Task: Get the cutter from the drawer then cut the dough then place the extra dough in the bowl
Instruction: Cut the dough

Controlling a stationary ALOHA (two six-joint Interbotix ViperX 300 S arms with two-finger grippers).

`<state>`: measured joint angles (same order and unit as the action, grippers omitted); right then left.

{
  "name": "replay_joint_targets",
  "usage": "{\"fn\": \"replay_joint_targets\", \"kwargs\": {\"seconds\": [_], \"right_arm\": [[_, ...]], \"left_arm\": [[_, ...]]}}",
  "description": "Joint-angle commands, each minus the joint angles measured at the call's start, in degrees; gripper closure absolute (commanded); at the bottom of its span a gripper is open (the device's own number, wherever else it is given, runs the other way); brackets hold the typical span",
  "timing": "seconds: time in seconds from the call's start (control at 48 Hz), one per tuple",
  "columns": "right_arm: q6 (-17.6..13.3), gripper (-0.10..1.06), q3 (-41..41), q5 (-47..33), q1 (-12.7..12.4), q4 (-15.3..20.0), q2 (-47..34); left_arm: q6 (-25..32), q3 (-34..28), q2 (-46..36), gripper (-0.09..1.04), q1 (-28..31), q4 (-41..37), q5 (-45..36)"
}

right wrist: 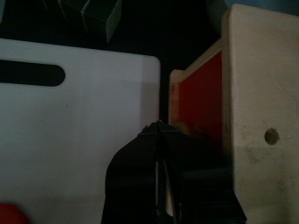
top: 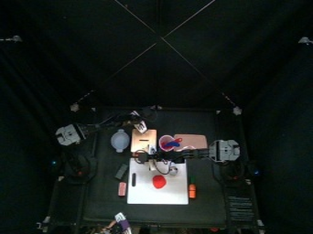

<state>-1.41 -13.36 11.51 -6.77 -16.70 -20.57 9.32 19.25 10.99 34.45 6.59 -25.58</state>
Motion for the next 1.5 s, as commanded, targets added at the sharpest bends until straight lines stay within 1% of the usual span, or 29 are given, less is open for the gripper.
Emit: {"fn": "replay_joint_targets", "kwargs": {"seconds": [0.021, 0.188, 0.292, 0.354, 0.417, 0.479, 0.583, 0.625, 0.812, 0.875, 0.917, 0.958, 1.0, 1.021, 1.083, 1.125, 1.188, 1.271, 1.417, 1.5], "right_arm": [[0.09, 0.68, 1.76, -0.09, 1.05, -0.09, 3.96], [0.00, 0.68, 1.23, 1.05, 4.31, 0.26, 6.24], [-0.09, 0.68, -1.05, 1.41, 7.03, 0.70, 9.84], [-0.18, 0.68, -3.25, 1.67, 8.00, 1.41, 12.48], [-0.18, 0.68, -6.15, 2.99, 8.88, 2.99, 15.82], [-0.09, 0.68, -9.32, 5.27, 9.58, 5.80, 19.16], [0.00, 0.68, -13.97, 8.35, 9.84, 9.49, 24.43], [-0.09, 0.68, -16.35, 8.53, 9.84, 10.72, 26.72], [0.18, 0.64, -23.20, 10.02, 9.93, 12.22, 33.66], [0.79, 0.58, -24.96, 11.16, 10.37, 13.18, 35.16], [0.88, 0.52, -25.84, 11.25, 10.72, 13.62, 35.68], [0.88, 0.44, -26.54, 11.25, 11.07, 13.89, 36.04], [0.18, 0.36, -27.16, 11.51, 11.16, 13.80, 35.95], [0.09, 0.31, -27.33, 11.60, 11.16, 13.89, 35.95], [0.00, 0.21, -27.86, 11.78, 10.90, 13.89, 35.77], [0.00, 0.15, -28.04, 11.87, 10.81, 13.89, 35.60], [-0.09, 0.10, -28.39, 11.95, 10.72, 13.71, 35.24], [0.00, 0.10, -29.00, 12.57, 10.63, 13.36, 34.80], [0.00, 0.10, -30.41, 13.62, 8.88, 12.22, 33.93], [0.18, 0.10, -30.67, 13.54, 8.35, 11.69, 33.40]], "left_arm": [[0.00, -0.18, -2.90, 0.24, -0.62, 0.09, 2.11], [-1.05, 0.35, -5.19, 0.24, 0.00, 0.09, 4.48], [-1.76, 1.23, -7.65, 0.24, 0.35, 0.09, 7.03], [-1.85, 2.11, -9.05, 0.24, 0.09, 0.09, 8.79], [-1.85, 3.43, -11.16, 0.24, -0.18, 0.09, 11.34], [-1.93, 5.36, -13.45, 0.24, -2.11, 0.26, 14.94], [-1.85, 9.32, -17.05, 0.24, -6.24, 1.32, 22.15], [-1.85, 11.87, -18.72, 0.24, -8.61, 2.20, 26.63], [-1.49, 21.80, -24.17, 0.24, -19.25, 4.57, 45.18], [-1.41, 25.31, -25.66, 0.24, -23.29, 4.66, 52.12], [-1.41, 27.25, -26.19, 0.24, -25.49, 4.66, 56.25], [-1.41, 28.92, -26.54, 0.24, -27.42, 4.66, 59.50], [-1.49, 30.41, -26.63, 0.24, -29.18, 4.75, 62.40], [-1.49, 30.85, -26.63, 0.24, -29.79, 4.92, 63.28], [-1.58, 32.70, -26.63, 0.24, -31.82, 5.98, 66.27], [-1.49, 33.57, -26.63, 0.24, -32.87, 7.29, 67.68], [-1.41, 34.80, -26.63, 0.24, -34.37, 9.23, 68.73], [-1.41, 36.39, -26.63, 0.24, -36.21, 11.78, 69.26], [-1.32, 38.76, -26.63, 0.24, -39.29, 14.94, 69.70], [-1.32, 39.90, -26.63, 0.25, -39.99, 15.56, 69.70]]}}
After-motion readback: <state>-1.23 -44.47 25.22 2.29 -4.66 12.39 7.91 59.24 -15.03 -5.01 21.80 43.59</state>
